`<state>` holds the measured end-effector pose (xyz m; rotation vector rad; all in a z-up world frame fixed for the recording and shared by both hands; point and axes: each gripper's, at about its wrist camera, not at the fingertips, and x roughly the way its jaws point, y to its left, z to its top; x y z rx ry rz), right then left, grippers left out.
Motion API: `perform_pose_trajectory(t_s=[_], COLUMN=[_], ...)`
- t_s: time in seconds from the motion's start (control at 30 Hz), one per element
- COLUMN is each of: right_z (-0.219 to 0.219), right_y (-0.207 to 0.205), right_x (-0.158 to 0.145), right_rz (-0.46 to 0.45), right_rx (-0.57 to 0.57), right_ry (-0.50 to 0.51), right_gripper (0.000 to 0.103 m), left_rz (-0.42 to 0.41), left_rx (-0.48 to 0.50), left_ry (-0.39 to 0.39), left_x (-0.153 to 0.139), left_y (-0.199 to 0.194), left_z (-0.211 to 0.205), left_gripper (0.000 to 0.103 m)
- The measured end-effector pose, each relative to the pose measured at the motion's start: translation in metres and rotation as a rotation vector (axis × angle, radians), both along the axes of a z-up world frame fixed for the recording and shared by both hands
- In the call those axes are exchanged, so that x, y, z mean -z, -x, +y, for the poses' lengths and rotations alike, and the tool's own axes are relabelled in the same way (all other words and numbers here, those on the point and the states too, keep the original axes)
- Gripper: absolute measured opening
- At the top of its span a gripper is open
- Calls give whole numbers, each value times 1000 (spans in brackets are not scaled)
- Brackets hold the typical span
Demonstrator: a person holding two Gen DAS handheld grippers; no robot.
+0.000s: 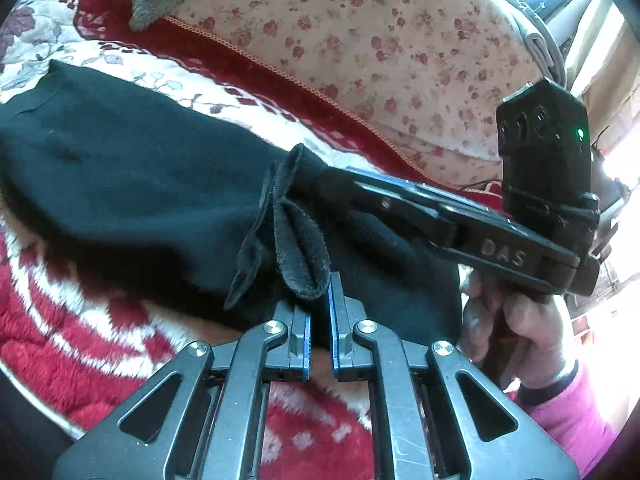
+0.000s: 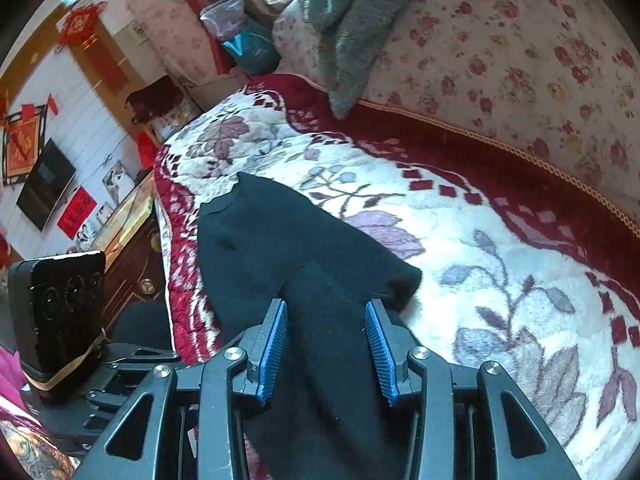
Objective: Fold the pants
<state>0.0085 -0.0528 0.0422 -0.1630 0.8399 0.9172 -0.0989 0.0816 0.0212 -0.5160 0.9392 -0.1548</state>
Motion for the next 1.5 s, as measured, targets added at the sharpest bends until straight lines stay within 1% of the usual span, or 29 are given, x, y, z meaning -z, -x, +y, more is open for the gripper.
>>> perform_pose_trajectory(t_s=[0.03, 0.07, 0.13, 0.17, 0.23, 0.33, 0.37, 0.4, 0.43, 0.47, 0.5, 0.53, 0.6, 0.7, 0.73, 0.77, 0.8, 0.83, 0.87, 0.97, 1.03, 1.17, 1.3, 1.4, 1.5], right_z=[4, 9, 19, 21, 18, 14, 13, 15, 17, 20, 21, 19, 15, 20, 23, 29, 34, 40, 48, 72, 93, 134, 178, 208, 239], right_y=[0, -2, -6, -8, -6, 3, 6, 7, 6, 4, -1, -4, -7, -4, -3, -3, -2, -1, -3, -8, -14, -23, -37, -47, -59], right_x=[3, 8, 23, 26, 20, 7, 5, 7, 13, 21, 28, 28, 18, -3, -10, -17, -22, -27, -30, -32, -29, -22, -16, -12, -1], right_rz=[-22, -55, -113, -113, -106, -156, -165, -165, -159, -146, -118, -101, -69, -94, -101, -101, -97, -93, -84, -35, -13, -7, 4, 1, 2], right_rx=[15, 44, 89, 98, 100, 116, 118, 114, 115, 124, 128, 136, 147, 135, 122, 99, 76, 56, 39, -16, -50, -120, -196, -237, -284], right_ry=[30, 83, 204, 216, 188, 184, 186, 195, 222, 256, 258, 240, 202, 178, 175, 164, 151, 140, 130, 85, 87, 120, 150, 178, 230], right_gripper=[40, 40, 47, 51, 51, 51, 51, 51, 51, 51, 51, 51, 51, 51, 51, 51, 51, 51, 51, 51, 51, 51, 51, 52, 52], left_rz=[6, 18, 61, 72, 64, 48, 50, 53, 59, 66, 71, 76, 90, 96, 92, 90, 88, 84, 80, 102, 118, 149, 168, 186, 200], left_rx=[-7, -16, -41, -47, -39, -28, -30, -34, -38, -46, -50, -49, -49, -81, -93, -108, -133, -155, -180, -246, -275, -332, -407, -442, -469], left_ry=[-13, -18, 5, 17, 11, -23, -20, -12, -12, -19, -24, -25, -48, -137, -160, -187, -219, -234, -244, -256, -262, -241, -180, -140, -106], left_x=[3, 7, 18, 21, 19, 13, 12, 12, 13, 13, 12, 11, 7, -3, -7, -10, -13, -15, -17, -16, -13, -7, -2, 2, 8], left_y=[0, 0, -2, -2, -1, 1, 2, 2, 2, 3, 3, 4, 6, 10, 12, 13, 14, 16, 17, 18, 18, 19, 24, 22, 19], left_z=[0, 1, 7, 9, 9, 5, 6, 6, 7, 9, 11, 13, 18, 28, 32, 36, 43, 50, 58, 87, 101, 131, 162, 176, 186], left_gripper=[6, 6, 6, 6, 6, 7, 7, 7, 10, 10, 10, 10, 10, 10, 13, 21, 25, 32, 36, 37, 37, 37, 37, 37, 37])
